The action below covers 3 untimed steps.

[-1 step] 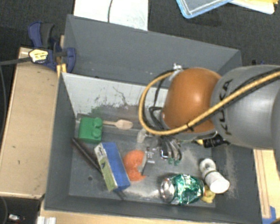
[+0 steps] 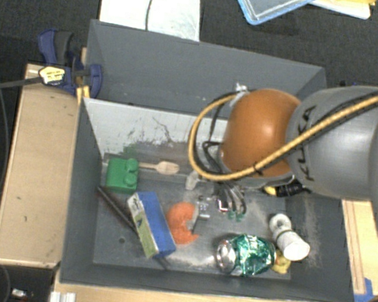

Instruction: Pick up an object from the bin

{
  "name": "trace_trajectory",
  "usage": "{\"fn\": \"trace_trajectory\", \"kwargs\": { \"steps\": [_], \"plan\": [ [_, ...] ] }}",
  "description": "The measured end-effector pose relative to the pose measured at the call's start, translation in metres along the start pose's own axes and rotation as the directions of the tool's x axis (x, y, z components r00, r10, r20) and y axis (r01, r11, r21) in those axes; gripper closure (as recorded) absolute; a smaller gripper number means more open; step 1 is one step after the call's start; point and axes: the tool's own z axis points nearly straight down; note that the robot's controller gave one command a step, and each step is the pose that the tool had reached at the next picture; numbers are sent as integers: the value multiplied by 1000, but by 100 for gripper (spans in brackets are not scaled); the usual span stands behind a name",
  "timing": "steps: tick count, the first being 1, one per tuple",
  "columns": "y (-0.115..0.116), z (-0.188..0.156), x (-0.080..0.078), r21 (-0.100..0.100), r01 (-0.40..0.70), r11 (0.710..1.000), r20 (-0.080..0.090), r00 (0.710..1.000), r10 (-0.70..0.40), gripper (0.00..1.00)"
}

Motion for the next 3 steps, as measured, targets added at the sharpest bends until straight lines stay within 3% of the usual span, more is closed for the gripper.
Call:
{"fn": "trace_trajectory", "kwargs": {
  "steps": [1,2,3],
  "plan": [
    [3,31,-1,0,92,996,8,996,-92,0],
    [16,63,35,0,248,969,2,969,-248,0],
    [17,66,47,-1,252,968,-1,968,-252,0]
  ]
}}
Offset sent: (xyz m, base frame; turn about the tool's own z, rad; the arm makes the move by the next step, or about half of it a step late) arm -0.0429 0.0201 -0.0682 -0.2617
